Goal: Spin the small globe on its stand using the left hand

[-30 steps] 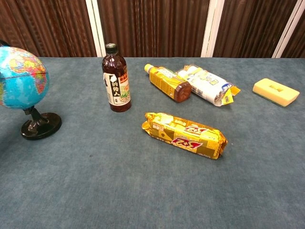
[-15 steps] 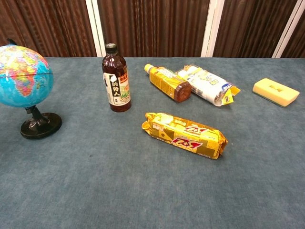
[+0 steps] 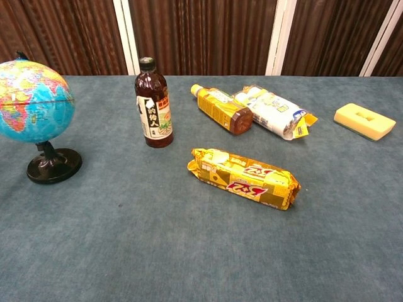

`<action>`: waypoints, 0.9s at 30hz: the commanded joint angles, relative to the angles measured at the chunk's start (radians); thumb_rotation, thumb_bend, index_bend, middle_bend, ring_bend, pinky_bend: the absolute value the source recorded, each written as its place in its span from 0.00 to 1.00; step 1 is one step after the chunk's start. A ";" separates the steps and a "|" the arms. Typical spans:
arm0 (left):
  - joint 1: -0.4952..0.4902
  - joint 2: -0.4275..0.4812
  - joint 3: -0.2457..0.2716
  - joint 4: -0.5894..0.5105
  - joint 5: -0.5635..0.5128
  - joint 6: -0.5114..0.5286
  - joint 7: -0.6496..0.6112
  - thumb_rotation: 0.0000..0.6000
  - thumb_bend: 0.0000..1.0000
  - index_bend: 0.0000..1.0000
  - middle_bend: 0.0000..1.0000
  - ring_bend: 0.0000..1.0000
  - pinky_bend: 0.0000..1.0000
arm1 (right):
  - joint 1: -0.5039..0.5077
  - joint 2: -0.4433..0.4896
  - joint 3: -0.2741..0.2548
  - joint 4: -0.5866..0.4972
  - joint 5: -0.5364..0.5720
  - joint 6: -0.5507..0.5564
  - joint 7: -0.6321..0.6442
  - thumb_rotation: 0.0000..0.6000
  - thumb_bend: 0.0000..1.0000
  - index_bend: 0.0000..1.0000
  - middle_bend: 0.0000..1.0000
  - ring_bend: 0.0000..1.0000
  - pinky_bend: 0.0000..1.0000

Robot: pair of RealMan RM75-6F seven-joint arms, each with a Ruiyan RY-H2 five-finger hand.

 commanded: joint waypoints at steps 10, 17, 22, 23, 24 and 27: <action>-0.016 -0.007 -0.034 0.041 -0.042 -0.031 -0.017 1.00 0.33 0.00 0.00 0.00 0.00 | -0.001 -0.001 0.001 -0.001 -0.001 0.004 -0.007 1.00 0.07 0.00 0.00 0.00 0.00; 0.014 0.025 -0.035 0.045 -0.062 -0.020 -0.020 1.00 0.33 0.00 0.00 0.00 0.00 | -0.004 -0.002 -0.002 -0.003 -0.006 0.009 -0.012 1.00 0.07 0.00 0.00 0.00 0.00; 0.052 0.075 -0.044 0.021 -0.067 0.020 -0.028 1.00 0.33 0.00 0.00 0.00 0.00 | -0.006 0.000 -0.005 -0.006 -0.014 0.014 -0.014 1.00 0.07 0.00 0.00 0.00 0.00; 0.063 0.089 -0.038 0.009 -0.055 0.037 -0.032 1.00 0.33 0.00 0.00 0.00 0.00 | -0.007 0.001 -0.005 -0.006 -0.015 0.015 -0.014 1.00 0.07 0.00 0.00 0.00 0.00; 0.081 0.112 -0.024 -0.015 -0.031 0.060 -0.042 1.00 0.33 0.00 0.00 0.00 0.00 | -0.008 0.002 -0.005 -0.007 -0.015 0.018 -0.014 1.00 0.07 0.00 0.00 0.00 0.00; 0.129 0.188 0.038 -0.115 0.043 0.090 -0.085 1.00 0.34 0.00 0.00 0.00 0.00 | -0.010 0.003 -0.004 -0.010 -0.011 0.019 -0.017 1.00 0.07 0.00 0.00 0.00 0.00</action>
